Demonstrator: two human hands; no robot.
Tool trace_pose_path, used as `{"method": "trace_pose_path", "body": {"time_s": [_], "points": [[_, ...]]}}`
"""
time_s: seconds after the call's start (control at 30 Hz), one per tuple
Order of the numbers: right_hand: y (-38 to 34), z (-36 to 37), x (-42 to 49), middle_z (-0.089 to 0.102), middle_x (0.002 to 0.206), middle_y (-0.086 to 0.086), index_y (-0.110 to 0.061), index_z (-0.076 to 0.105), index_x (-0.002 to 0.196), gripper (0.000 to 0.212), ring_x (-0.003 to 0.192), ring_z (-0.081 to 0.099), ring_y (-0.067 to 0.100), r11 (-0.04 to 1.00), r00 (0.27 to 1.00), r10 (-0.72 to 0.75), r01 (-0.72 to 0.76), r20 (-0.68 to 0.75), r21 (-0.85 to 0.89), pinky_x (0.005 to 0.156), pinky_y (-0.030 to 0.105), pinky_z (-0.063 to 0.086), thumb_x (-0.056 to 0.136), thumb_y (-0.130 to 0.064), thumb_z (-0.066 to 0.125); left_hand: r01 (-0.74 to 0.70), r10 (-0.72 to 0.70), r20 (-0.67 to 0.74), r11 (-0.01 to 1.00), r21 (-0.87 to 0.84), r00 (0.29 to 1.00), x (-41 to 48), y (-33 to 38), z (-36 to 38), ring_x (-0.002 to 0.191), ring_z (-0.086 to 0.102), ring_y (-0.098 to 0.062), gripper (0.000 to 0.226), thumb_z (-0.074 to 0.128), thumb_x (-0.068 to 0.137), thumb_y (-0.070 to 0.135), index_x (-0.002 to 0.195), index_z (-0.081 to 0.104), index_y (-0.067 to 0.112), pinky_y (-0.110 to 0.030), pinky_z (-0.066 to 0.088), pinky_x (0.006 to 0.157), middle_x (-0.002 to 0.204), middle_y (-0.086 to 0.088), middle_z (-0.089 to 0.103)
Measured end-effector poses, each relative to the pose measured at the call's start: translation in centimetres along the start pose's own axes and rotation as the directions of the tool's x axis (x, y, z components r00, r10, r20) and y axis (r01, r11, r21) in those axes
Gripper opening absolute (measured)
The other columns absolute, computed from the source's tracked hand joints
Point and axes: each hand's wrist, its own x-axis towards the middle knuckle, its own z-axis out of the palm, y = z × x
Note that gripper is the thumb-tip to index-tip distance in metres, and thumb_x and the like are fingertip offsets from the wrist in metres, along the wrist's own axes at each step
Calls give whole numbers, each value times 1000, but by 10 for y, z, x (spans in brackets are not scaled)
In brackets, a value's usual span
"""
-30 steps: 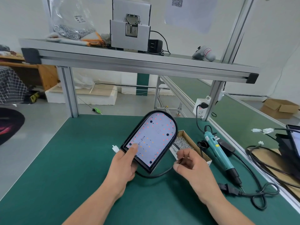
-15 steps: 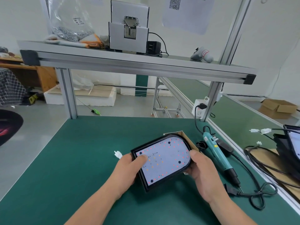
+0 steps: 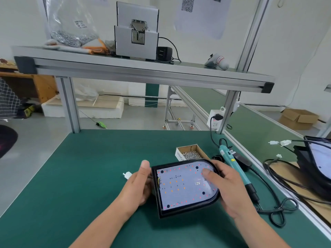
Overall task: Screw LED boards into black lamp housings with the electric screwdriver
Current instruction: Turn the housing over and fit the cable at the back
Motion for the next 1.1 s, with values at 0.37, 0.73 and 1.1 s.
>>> {"method": "trace_pose_path", "body": {"time_s": [0.37, 0.73, 1.1], "points": [[-74, -64, -3, 79, 106, 4, -20, 79, 112, 28, 90, 72, 15, 933, 926, -350, 330, -146, -140, 80, 24, 58, 85, -15, 79, 128, -127, -62, 992, 20, 990, 18, -16, -7, 60, 46, -12, 47, 31, 99, -5, 122, 65, 18, -28, 38, 51, 87, -9, 67], [-142, -181, -3, 75, 99, 1, -15, 75, 107, 20, 90, 68, 22, 895, 746, -434, 421, -505, -149, 82, 32, 58, 98, -1, 64, 224, -221, 36, 964, -143, 975, 29, -27, -24, 81, 65, -21, 42, 38, 100, -19, 119, 72, -1, -38, 56, 79, 109, -21, 77], [-133, -316, 7, 60, 97, 11, -18, 59, 89, 10, 84, 56, 24, 915, 388, -285, 383, -876, -127, 73, 40, 46, 87, -19, 68, 277, -263, 87, 918, -284, 961, 37, -23, -27, 86, 78, -28, 30, 44, 103, -15, 127, 62, -8, -32, 66, 68, 120, -26, 75]]}}
